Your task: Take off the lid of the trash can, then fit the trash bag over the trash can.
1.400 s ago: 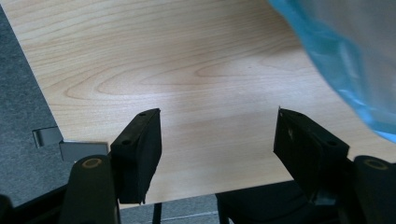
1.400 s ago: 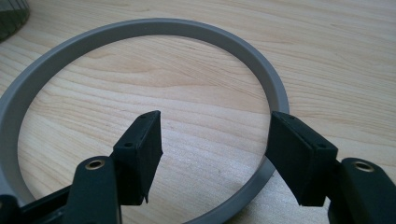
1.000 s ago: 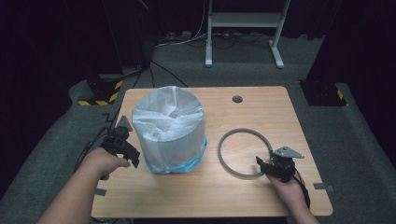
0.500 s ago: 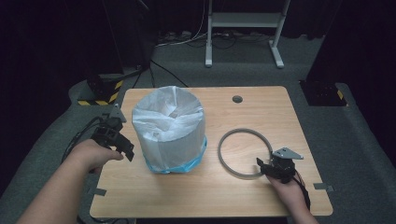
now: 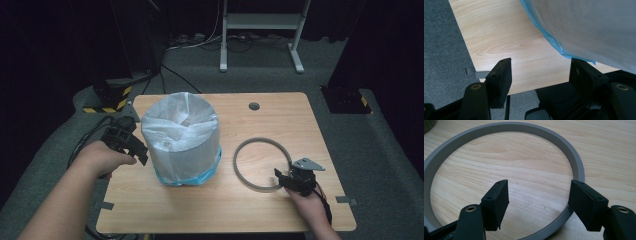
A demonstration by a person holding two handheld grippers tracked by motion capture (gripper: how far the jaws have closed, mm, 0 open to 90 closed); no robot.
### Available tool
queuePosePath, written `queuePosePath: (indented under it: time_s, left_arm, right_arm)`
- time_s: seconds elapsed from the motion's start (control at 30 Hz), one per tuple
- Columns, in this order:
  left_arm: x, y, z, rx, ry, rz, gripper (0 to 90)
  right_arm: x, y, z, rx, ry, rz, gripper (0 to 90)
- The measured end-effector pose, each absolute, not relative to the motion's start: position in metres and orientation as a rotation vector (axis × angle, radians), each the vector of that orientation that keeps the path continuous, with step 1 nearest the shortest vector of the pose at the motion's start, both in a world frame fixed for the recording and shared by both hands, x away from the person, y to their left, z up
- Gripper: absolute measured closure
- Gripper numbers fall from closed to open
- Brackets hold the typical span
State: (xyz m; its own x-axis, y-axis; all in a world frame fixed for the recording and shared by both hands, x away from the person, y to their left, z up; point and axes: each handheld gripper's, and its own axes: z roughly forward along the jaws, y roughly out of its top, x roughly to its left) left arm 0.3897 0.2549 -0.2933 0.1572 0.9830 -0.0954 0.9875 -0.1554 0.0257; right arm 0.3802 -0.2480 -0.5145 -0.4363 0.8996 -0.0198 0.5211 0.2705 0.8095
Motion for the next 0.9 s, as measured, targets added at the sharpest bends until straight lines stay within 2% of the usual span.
queuePosePath:
  time_s: [0.43,0.6,0.9]
  left_arm:
    - [0.393,0.243,-0.278,2.348,1.956,-0.082,36.5]
    - [0.393,0.246,-0.262,2.32,1.963,-0.026,37.4]
    - [0.404,0.246,-0.23,2.309,1.933,0.0,41.4]
  right_arm:
    - [0.38,-0.249,-0.515,1.291,2.064,1.04,32.4]
    - [0.38,-0.247,-0.516,1.282,2.071,1.037,32.4]
    - [0.377,-0.248,-0.517,1.284,2.071,1.036,33.6]
